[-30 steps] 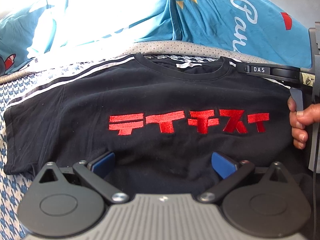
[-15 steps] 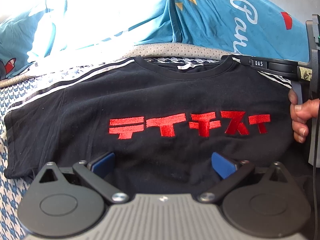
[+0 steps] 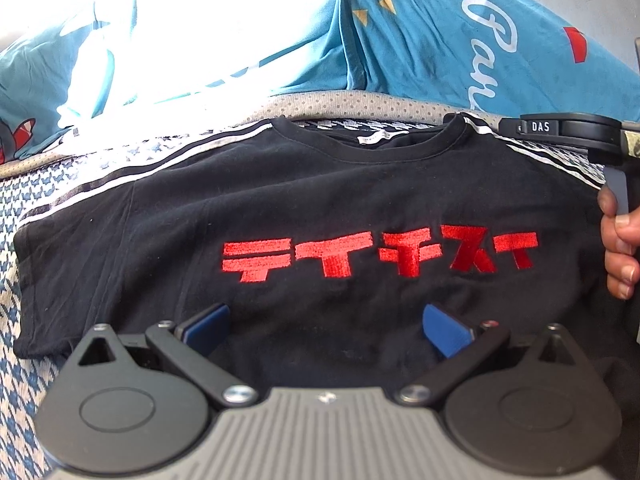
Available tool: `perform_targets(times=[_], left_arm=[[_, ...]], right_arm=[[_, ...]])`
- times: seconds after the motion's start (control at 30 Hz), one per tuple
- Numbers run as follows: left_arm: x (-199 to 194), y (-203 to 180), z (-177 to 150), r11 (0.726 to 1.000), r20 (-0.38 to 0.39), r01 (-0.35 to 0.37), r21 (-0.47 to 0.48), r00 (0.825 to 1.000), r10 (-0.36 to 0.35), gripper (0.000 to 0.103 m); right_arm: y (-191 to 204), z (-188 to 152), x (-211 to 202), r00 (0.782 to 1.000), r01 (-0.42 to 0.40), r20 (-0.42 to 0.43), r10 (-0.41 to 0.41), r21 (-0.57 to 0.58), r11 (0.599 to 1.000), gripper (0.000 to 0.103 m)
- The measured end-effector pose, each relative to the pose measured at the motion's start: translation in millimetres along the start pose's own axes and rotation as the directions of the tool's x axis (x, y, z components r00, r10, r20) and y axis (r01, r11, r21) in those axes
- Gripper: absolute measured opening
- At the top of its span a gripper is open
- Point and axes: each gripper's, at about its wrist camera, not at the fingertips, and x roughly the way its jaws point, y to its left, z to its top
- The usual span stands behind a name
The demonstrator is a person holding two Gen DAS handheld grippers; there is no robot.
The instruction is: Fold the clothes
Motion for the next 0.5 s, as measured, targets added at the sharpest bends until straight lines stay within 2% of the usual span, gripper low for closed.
perform_targets(times=[0.13,0.27,0.5], left_arm=[[-5,-3,-2,1.000,0.008,0.002,0.023,1.000,-0.002,0.103],[-9,-6,-4,0.999,0.016,-0.008,0.050,1.000,0.007,0.103],[-15,-8,-13,0.998,0.012,-0.005,0.068,1.000,0.004,0.103]], right_arm=[[-9,-3,-18,0.999,-0.046,-0.024,0.047,0.071,0.996,0.010],[-12,-11,-39,0.997,-0.061,-0.046,0.066,0.106,0.992,0.025],[-16,-26,-72,0.995,-0.065,-0.064,0.073,0.111,0.992,0.025]])
